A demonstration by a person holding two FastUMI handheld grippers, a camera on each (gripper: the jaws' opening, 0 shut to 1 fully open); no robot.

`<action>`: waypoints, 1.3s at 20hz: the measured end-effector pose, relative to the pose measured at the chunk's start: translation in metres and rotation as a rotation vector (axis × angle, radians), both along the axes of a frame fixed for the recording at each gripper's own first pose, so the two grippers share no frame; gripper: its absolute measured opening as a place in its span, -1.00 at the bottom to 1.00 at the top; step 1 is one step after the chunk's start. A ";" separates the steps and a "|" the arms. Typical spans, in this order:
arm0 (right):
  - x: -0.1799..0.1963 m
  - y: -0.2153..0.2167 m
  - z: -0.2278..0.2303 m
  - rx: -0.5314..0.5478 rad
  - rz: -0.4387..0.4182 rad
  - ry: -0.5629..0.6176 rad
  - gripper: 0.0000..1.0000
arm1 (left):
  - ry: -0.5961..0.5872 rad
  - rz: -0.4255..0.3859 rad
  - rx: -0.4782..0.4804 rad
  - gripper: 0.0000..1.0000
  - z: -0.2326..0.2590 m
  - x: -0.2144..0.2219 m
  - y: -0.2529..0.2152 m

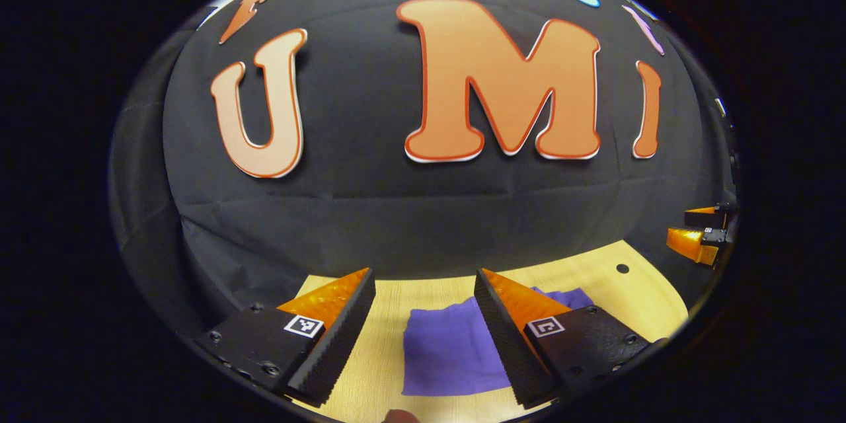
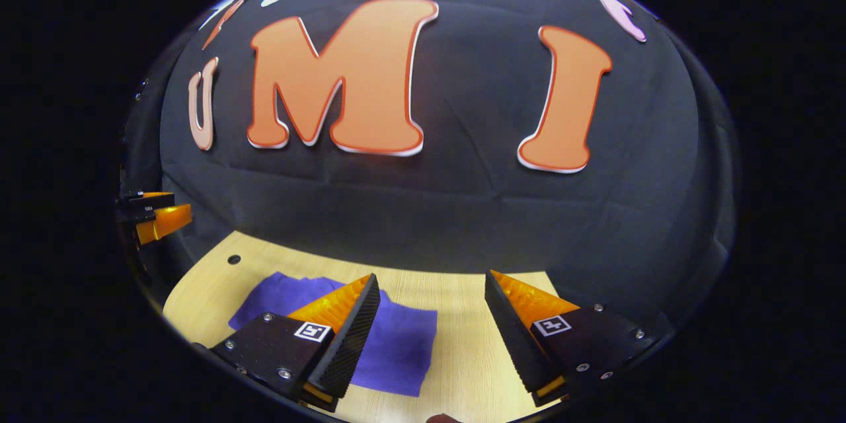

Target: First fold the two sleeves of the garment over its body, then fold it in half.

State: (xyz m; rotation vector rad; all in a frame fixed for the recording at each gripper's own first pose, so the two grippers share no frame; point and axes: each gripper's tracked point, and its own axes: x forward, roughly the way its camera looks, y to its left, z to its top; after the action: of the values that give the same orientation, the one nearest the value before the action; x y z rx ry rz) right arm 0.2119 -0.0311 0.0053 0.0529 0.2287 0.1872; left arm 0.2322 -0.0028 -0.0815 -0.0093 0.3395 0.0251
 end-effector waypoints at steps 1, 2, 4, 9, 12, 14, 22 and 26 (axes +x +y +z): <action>-0.008 0.000 0.008 0.007 -0.004 -0.018 0.90 | -0.033 0.008 -0.001 0.92 0.009 -0.008 -0.001; -0.015 0.000 0.015 0.010 -0.006 -0.034 0.90 | -0.062 0.006 0.004 0.92 0.017 -0.016 -0.004; -0.027 -0.002 0.029 0.009 -0.020 -0.082 0.91 | -0.106 0.008 0.020 0.91 0.029 -0.035 -0.007; -0.069 -0.005 0.071 0.015 -0.056 -0.255 0.90 | -0.171 0.017 -0.020 0.91 0.048 -0.074 -0.019; -0.092 0.004 0.066 0.017 -0.065 -0.294 0.89 | -0.219 0.004 -0.044 0.91 0.058 -0.094 -0.032; -0.105 0.015 0.057 0.034 -0.049 -0.301 0.89 | -0.259 0.004 -0.044 0.91 0.063 -0.107 -0.037; -0.134 0.020 0.042 0.093 -0.068 -0.353 0.89 | -0.291 0.011 -0.041 0.90 0.048 -0.137 -0.052; -0.141 0.022 0.030 0.073 -0.067 -0.357 0.89 | -0.318 0.027 -0.041 0.90 0.042 -0.143 -0.052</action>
State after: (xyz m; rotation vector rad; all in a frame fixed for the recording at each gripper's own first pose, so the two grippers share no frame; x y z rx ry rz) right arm 0.0706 -0.0094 0.0351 0.0981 -0.1360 0.1351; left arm 0.0891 -0.0547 -0.0397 -0.0577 0.0217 0.0427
